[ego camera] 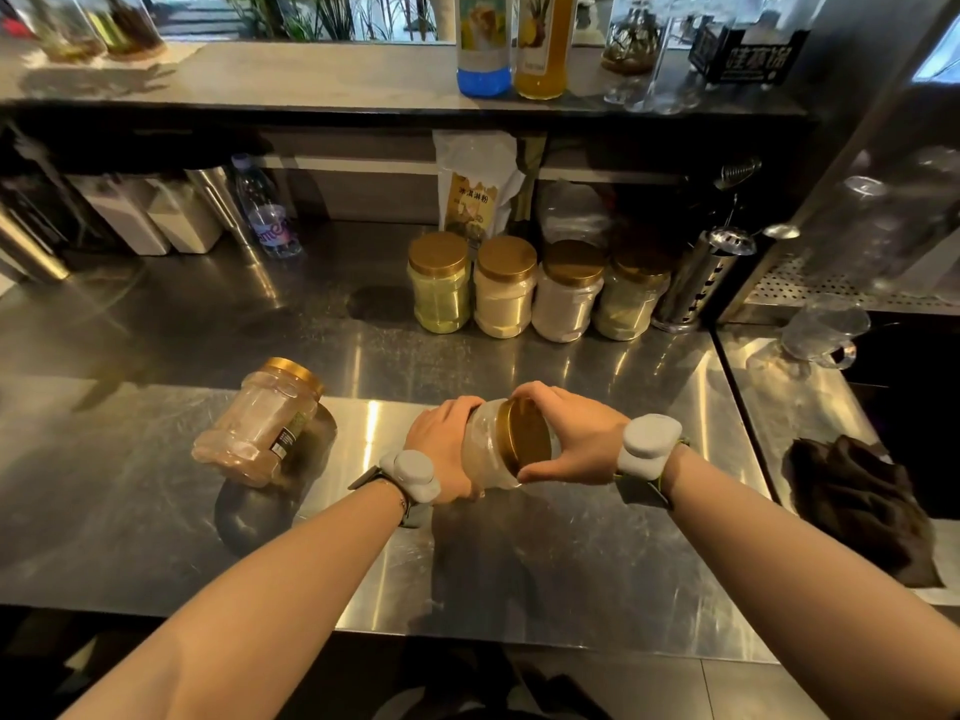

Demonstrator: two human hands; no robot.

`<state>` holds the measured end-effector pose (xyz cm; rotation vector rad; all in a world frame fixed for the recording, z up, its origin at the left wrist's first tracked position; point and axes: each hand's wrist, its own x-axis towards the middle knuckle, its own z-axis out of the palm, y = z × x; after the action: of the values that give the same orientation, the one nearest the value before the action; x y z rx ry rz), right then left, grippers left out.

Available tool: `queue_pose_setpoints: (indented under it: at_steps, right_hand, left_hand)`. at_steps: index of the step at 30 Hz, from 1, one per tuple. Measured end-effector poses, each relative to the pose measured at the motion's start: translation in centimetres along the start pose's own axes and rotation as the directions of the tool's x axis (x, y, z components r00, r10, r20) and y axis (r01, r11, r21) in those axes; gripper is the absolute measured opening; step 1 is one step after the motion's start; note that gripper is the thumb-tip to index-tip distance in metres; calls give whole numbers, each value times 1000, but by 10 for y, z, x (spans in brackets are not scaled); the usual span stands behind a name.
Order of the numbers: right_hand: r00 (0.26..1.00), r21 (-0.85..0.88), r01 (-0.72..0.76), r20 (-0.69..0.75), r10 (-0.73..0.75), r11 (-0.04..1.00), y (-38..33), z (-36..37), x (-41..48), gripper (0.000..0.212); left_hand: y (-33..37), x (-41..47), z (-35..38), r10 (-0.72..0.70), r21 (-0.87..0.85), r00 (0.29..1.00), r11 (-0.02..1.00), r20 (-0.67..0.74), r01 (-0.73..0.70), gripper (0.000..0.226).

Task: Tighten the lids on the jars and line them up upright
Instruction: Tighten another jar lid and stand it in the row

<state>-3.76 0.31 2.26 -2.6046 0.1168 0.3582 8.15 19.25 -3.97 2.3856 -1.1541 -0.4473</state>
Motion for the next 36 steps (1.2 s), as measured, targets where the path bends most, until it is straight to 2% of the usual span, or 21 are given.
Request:
queue_pose_setpoints:
  at_steps: [5, 8, 13, 16, 18, 20, 22, 24, 30, 36]
  right_hand:
    - [994, -26, -104, 15, 105, 994, 5, 2, -3, 96]
    - [991, -64, -134, -23, 133, 989, 7, 7, -3, 102]
    - [959, 20, -276, -56, 276, 961, 5, 5, -4, 101]
    - [936, 19, -338, -99, 338, 941, 0, -2, -10, 109]
    - [954, 69, -280, -86, 286, 957, 0, -7, -11, 110]
    - [992, 113, -96, -72, 105, 989, -2, -12, -13, 110]
    - [996, 86, 69, -54, -64, 994, -2, -17, -14, 120]
    - [989, 64, 135, -61, -131, 989, -2, -14, -15, 118]
    - [979, 55, 173, -120, -165, 983, -12, -8, -12, 97]
    - [995, 31, 30, -96, -27, 999, -32, -8, -24, 95]
  left_hand:
    - [5, 0, 1, 24, 50, 1000, 998, 5, -25, 90]
    - [8, -1, 1, 40, 47, 999, 998, -14, -40, 90]
    - [17, -1, -2, 55, -13, 998, 998, -19, -55, 89]
    - [24, 1, -7, 66, -36, 998, 997, -21, -67, 92]
    - [25, 3, -9, 54, -87, 999, 995, 0, -54, 93]
    - [26, 3, -9, 55, -101, 998, 993, 1, -55, 95]
    - [25, 3, -10, 30, -125, 1000, 992, 0, -29, 99]
    - [21, -2, -8, -3, -162, 1000, 987, -5, 3, 101]
    - [15, -18, -8, -30, -165, 998, 986, -52, 21, 102]
    - [18, -33, -13, -22, -105, 998, 994, -64, 15, 96]
